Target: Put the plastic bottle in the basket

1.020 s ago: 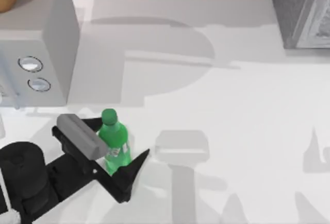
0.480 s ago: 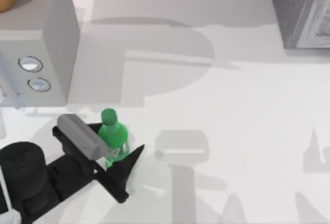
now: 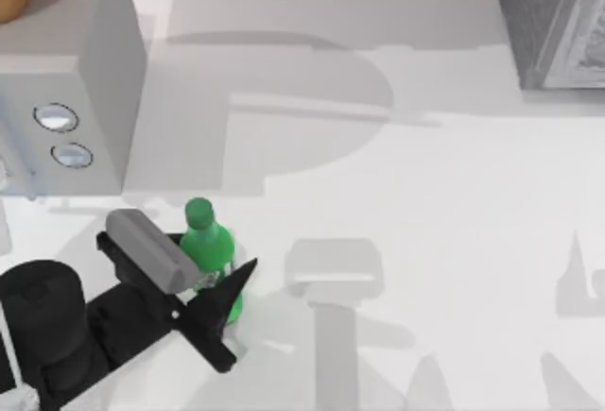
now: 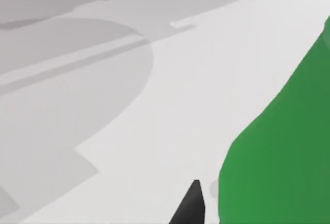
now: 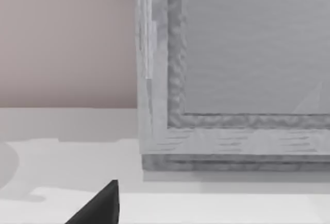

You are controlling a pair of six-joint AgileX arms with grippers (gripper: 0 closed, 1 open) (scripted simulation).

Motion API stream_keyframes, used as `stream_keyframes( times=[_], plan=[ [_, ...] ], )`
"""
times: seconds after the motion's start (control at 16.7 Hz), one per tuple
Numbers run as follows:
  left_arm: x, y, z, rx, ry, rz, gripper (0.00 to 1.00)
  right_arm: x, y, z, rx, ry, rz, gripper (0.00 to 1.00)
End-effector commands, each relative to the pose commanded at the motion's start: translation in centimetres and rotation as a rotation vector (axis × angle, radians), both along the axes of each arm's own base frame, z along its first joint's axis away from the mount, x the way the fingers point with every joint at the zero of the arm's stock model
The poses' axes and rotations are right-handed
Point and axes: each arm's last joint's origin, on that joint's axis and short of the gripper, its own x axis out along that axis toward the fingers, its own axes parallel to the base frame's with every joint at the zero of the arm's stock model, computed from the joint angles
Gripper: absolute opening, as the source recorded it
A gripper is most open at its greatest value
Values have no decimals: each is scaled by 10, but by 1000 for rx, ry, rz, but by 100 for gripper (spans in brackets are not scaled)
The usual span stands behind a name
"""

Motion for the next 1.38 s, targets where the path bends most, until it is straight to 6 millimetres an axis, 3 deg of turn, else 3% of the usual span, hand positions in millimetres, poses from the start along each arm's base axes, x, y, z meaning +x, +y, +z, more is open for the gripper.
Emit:
stream_keyframes(
  times=[0.9, 1.14, 1.38],
  plan=[
    [-3, -7, 0, 39, 88, 20, 0, 0, 0, 0, 0, 0, 0, 100],
    [1, -26, 22, 57, 101, 26, 0, 0, 0, 0, 0, 0, 0, 100],
    [-3, -50, 69, 60, 87, 23, 0, 0, 0, 0, 0, 0, 0, 100]
  ],
)
